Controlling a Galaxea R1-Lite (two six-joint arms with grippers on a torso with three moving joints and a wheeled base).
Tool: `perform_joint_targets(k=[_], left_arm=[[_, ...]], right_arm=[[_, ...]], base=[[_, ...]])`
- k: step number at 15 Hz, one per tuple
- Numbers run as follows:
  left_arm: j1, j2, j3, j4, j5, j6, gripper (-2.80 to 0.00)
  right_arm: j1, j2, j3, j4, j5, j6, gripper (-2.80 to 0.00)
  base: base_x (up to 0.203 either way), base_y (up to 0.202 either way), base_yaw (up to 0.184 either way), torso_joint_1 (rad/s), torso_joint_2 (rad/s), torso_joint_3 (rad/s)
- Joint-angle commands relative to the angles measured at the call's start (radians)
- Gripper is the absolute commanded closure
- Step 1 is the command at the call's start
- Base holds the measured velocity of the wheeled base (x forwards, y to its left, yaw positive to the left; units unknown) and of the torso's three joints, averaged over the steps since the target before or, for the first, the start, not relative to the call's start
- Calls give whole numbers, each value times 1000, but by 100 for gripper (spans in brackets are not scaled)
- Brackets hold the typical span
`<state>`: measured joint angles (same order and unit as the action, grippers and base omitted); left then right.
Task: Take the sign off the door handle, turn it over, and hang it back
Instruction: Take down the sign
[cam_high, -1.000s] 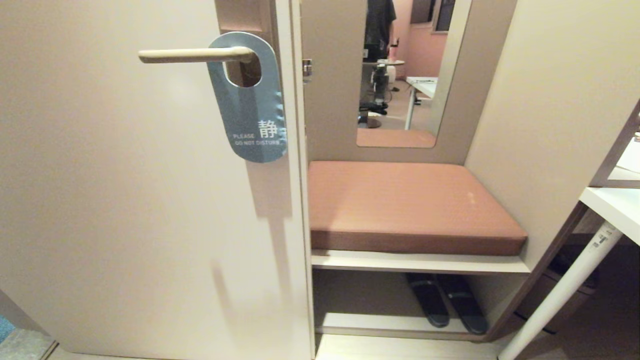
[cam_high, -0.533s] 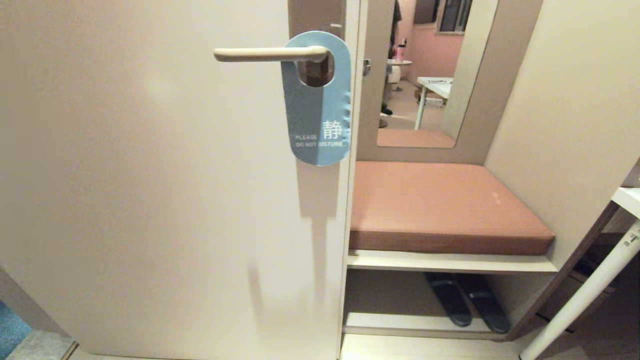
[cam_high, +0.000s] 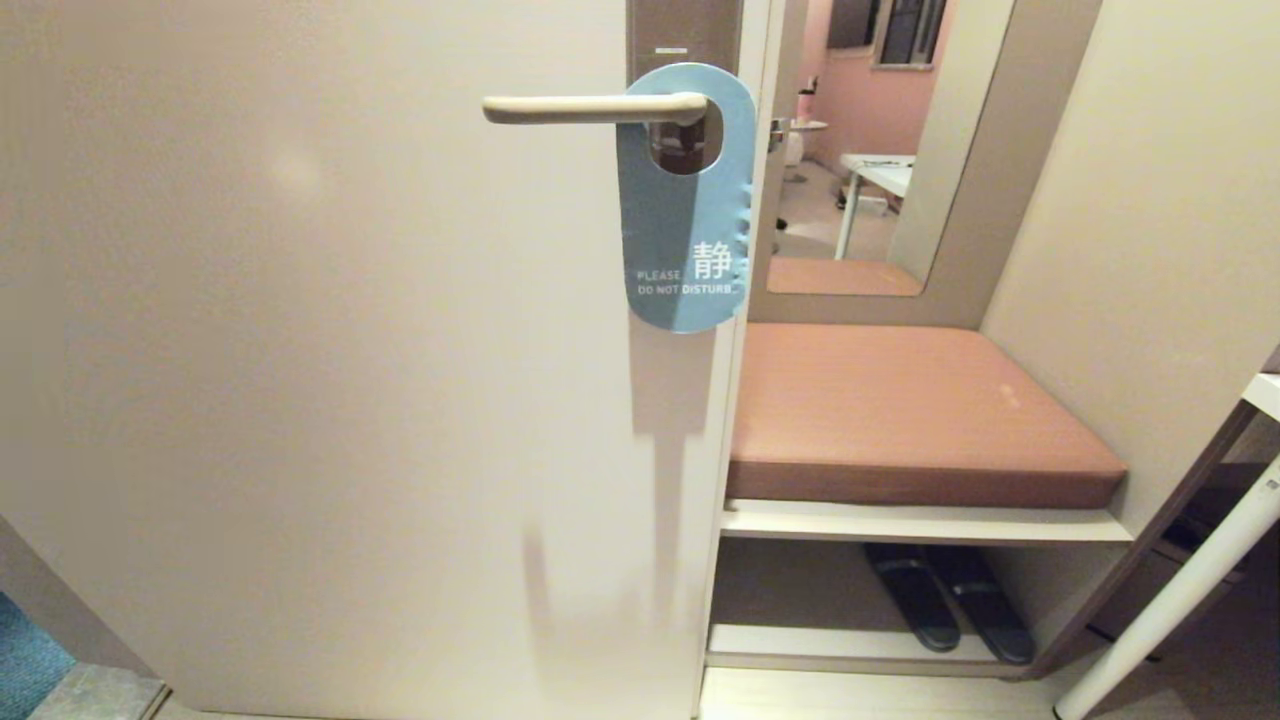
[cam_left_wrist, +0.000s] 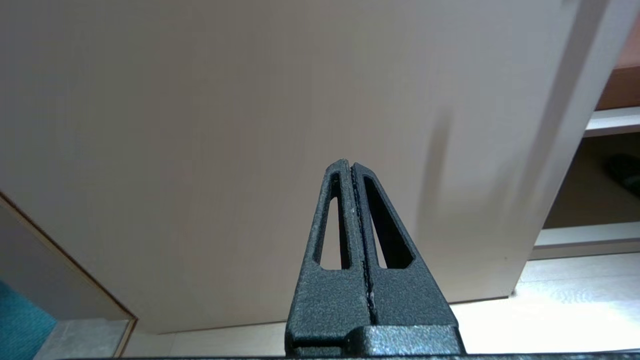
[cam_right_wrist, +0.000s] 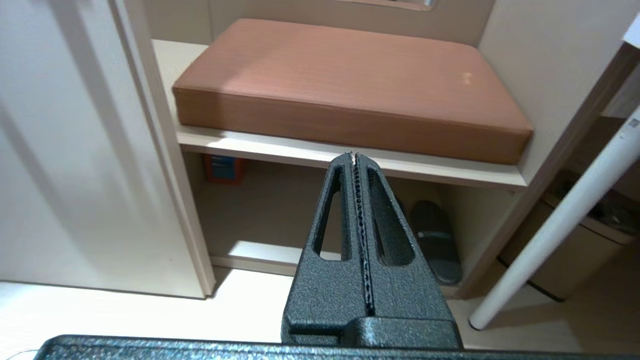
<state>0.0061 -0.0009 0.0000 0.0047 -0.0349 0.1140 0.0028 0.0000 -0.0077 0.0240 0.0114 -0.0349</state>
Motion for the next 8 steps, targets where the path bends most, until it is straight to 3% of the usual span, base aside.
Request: perform_joint_targets(k=[1,8], left_arm=[[0,1,0,0,1,1,0],[0,1,0,0,1,1,0]], right_arm=[[0,0,0,1,1,0,0],[0,0,0,1,1,0,0]], base=[[0,0,0,0,0,0],[0,0,0,0,0,0]])
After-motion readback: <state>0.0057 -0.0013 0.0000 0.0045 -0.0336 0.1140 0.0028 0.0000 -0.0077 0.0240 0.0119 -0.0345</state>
